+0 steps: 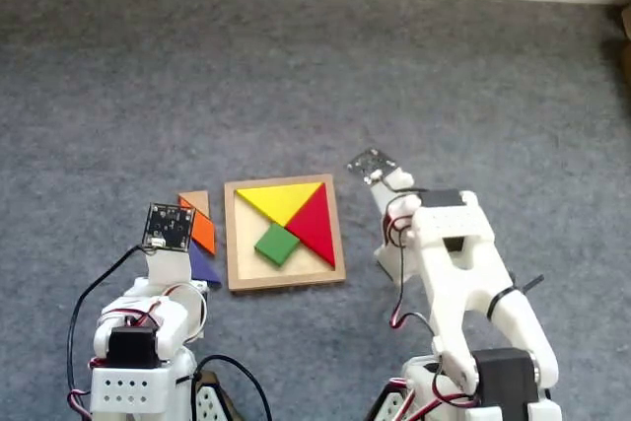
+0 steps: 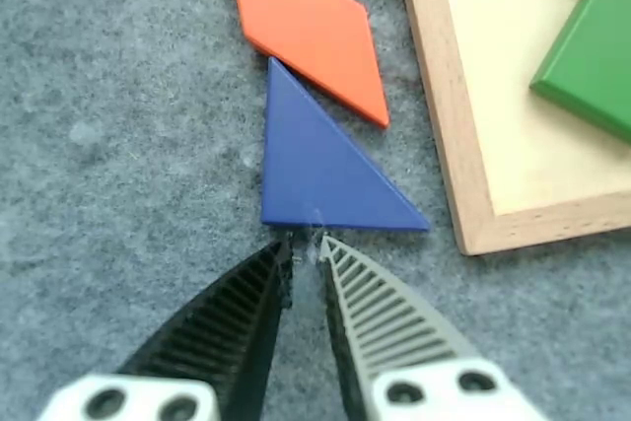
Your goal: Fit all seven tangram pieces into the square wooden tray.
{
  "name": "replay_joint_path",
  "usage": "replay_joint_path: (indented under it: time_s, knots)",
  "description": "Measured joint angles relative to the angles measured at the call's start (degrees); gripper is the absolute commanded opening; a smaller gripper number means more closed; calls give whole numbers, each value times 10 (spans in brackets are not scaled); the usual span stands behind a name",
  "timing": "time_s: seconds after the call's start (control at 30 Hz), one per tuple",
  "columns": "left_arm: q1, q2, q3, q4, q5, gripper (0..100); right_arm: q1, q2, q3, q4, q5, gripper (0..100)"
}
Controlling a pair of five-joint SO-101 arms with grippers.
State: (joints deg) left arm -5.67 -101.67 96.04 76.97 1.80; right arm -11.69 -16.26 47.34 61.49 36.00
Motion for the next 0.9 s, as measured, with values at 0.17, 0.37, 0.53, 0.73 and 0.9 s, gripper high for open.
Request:
replay_joint_path:
  time_s: [0.17,0.37,0.53,0.73,0.9]
  knots:
    - [0,0,0,0,0,67,1,9,-26,4,19,194]
    - [0,0,0,0,0,67,6,28,-25,-29,40,194]
    - [0,0,0,0,0,67,16,95,-19,-60,41,194]
    - [0,0,0,0,0,67,28,130,-25,-61,41,92]
    - [0,0,0,0,0,67,39,135,-26,-62,41,30]
